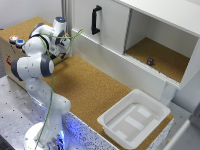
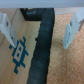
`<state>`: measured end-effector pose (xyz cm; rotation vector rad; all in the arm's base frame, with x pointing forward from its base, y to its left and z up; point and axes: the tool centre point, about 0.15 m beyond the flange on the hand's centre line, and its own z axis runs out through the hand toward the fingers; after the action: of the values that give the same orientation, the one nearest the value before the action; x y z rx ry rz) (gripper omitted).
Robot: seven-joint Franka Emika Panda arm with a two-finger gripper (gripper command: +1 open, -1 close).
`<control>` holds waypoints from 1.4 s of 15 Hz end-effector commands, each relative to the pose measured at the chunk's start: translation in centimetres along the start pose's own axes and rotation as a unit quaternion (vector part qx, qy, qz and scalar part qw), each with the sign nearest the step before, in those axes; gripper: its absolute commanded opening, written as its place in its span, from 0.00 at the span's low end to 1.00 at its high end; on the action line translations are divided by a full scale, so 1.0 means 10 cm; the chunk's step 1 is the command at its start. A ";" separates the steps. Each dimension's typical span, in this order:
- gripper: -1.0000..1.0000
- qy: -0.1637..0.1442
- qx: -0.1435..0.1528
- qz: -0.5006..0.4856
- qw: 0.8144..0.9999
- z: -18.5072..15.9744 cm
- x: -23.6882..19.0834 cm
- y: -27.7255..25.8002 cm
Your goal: Open the cabinet drawer
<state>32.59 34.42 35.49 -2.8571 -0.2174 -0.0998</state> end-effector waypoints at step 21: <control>0.00 -0.045 0.106 0.035 0.993 0.64 0.07 0.19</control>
<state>34.49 34.17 30.86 -2.7148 -0.0959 0.0678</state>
